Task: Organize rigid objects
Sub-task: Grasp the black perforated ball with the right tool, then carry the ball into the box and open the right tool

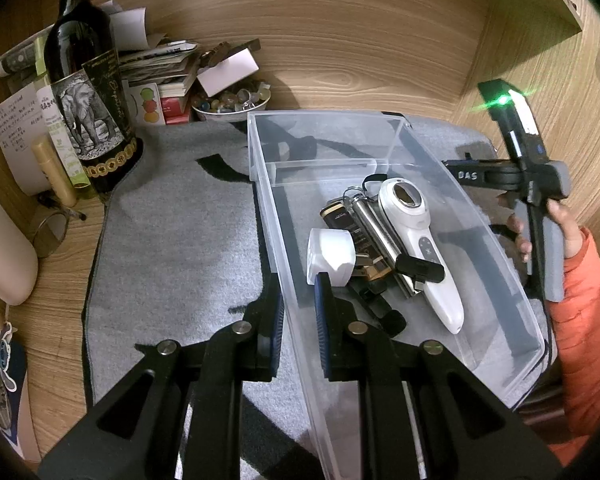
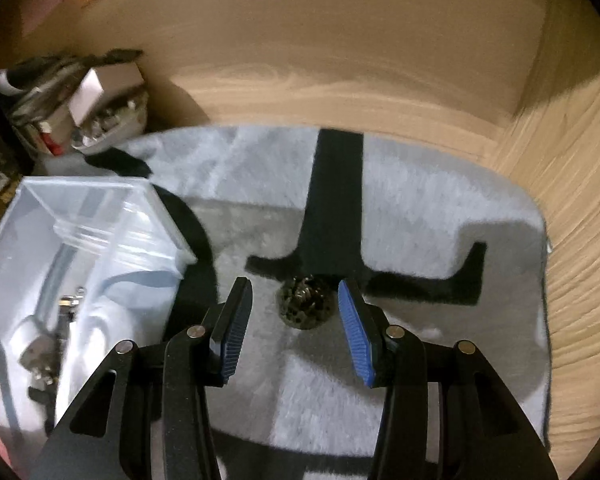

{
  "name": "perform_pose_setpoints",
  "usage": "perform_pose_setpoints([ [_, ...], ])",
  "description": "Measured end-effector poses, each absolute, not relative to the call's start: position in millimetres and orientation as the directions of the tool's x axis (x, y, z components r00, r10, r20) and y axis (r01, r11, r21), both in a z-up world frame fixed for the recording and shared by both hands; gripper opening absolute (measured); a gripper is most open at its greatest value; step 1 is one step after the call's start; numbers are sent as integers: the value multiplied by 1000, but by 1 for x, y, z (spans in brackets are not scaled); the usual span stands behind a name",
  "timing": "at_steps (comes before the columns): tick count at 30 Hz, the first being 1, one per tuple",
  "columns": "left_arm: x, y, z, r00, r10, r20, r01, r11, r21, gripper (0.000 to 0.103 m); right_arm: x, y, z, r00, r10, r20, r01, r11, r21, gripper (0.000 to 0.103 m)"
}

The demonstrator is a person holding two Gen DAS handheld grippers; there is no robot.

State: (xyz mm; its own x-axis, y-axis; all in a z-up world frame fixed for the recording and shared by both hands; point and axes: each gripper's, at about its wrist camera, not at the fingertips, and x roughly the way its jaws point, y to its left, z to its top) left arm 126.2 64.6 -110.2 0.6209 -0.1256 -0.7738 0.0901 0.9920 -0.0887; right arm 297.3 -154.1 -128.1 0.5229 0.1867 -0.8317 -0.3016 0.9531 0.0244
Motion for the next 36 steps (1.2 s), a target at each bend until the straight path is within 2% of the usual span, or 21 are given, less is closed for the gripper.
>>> perform_pose_setpoints([
  [2,126,65,-110,620,-127,-774,90,992,-90,15,301,-155,-136,506,182,-843,-295,955,29,40],
  [3,126,65,-110,620,-127,-774,90,992,-90,15,301,-156,-138,498,185,-847,-298,954,32,31],
  [17,126,66,-110,620,-124,-775,91,992,-87,15,264,-152,-101,577,199,-792,-343,939,-13,31],
  [29,127,66,-110,620,-125,-775,91,992,-87,15,213,-131,-42,682,347,-644,-456,890,-3,31],
  [36,127,66,-110,619,-125,-775,92,992,-86,15,188,-104,-31,669,425,-610,-542,840,-9,31],
])
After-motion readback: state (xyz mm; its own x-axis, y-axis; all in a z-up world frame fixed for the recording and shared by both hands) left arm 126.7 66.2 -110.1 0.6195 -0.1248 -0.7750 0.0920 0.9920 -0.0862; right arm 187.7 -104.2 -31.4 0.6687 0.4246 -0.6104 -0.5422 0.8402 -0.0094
